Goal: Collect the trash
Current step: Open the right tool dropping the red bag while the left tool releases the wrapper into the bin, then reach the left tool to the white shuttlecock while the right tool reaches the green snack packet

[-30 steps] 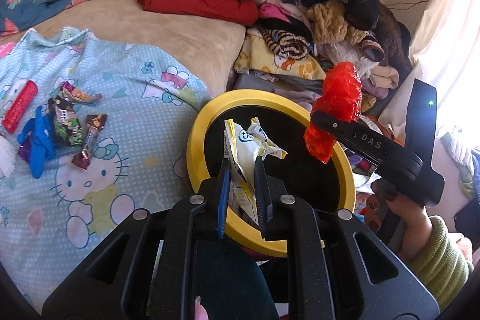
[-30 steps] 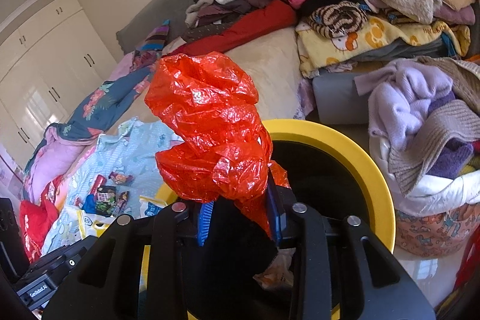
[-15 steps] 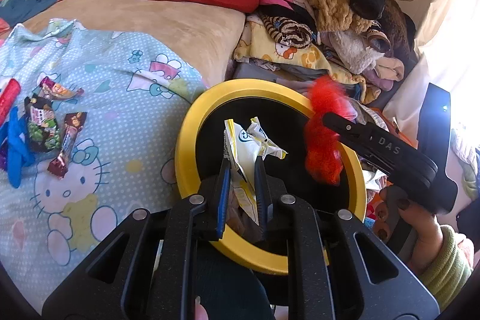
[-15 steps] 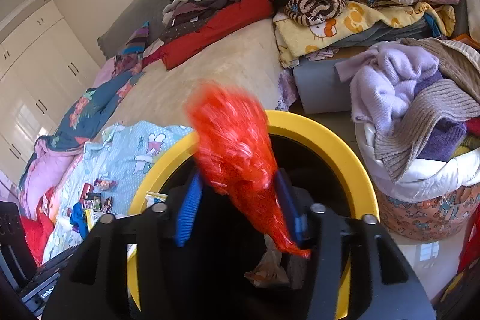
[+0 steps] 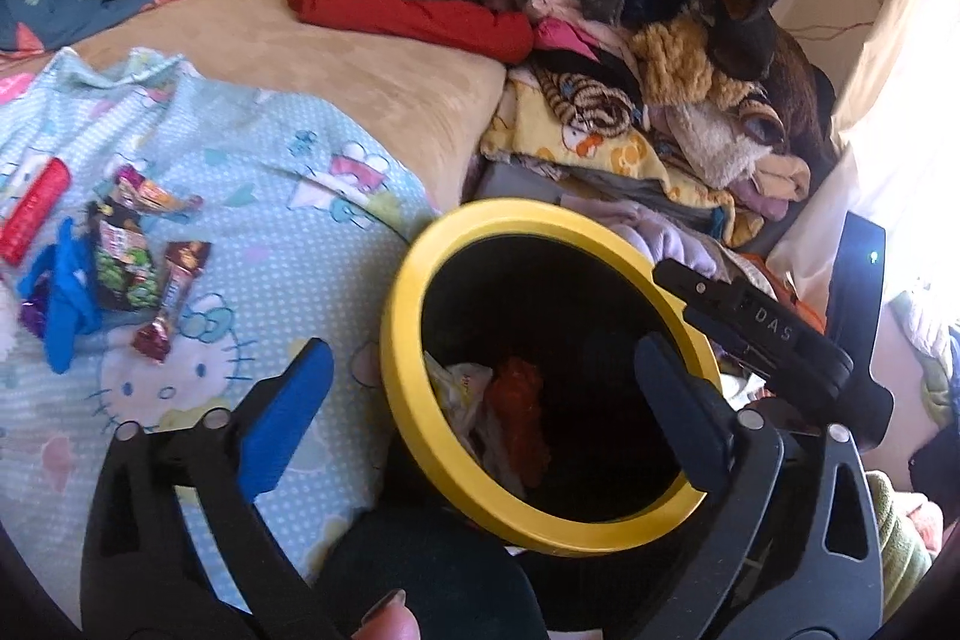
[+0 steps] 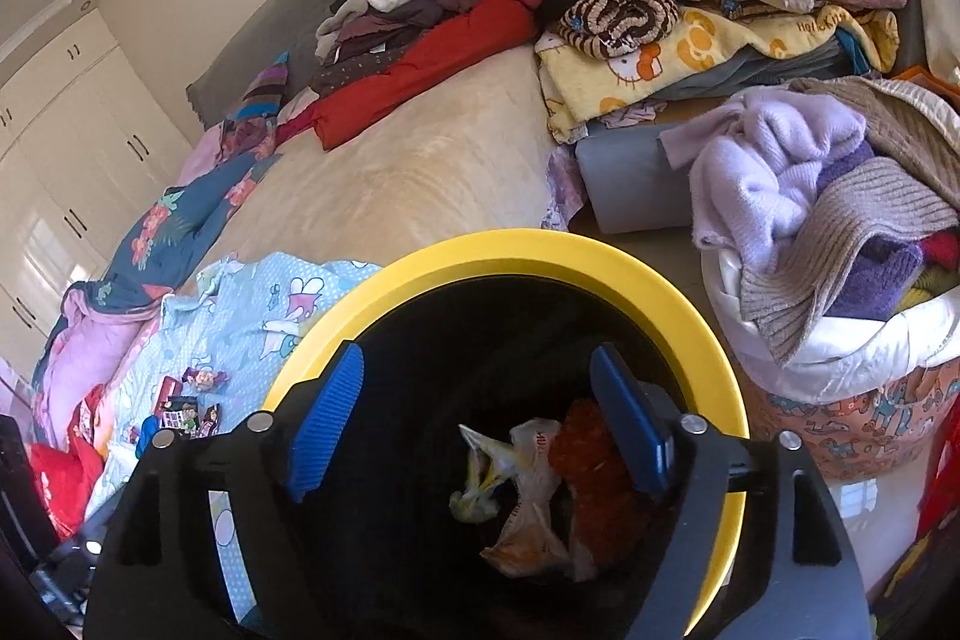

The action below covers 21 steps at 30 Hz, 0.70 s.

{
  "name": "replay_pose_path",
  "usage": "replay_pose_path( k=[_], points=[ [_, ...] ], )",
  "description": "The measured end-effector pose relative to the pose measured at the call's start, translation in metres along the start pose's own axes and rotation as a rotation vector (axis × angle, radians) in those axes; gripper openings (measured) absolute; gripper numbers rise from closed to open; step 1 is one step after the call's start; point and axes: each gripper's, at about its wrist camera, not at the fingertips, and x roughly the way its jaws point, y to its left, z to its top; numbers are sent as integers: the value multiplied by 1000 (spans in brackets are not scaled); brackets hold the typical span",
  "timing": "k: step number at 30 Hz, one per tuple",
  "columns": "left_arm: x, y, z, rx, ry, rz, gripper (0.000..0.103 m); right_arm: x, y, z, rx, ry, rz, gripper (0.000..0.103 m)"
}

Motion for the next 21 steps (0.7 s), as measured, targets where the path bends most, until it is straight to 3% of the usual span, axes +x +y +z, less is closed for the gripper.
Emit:
replay_pose_path(
  k=[9, 21],
  points=[
    [-31, 9, 4, 32, -80, 91, 92, -10, 28, -2, -71, -50, 14, 80],
    [-65, 31, 11, -4, -173, 160, 92, -30, 77, -8, -202, -123, 69, 85]
  ],
)
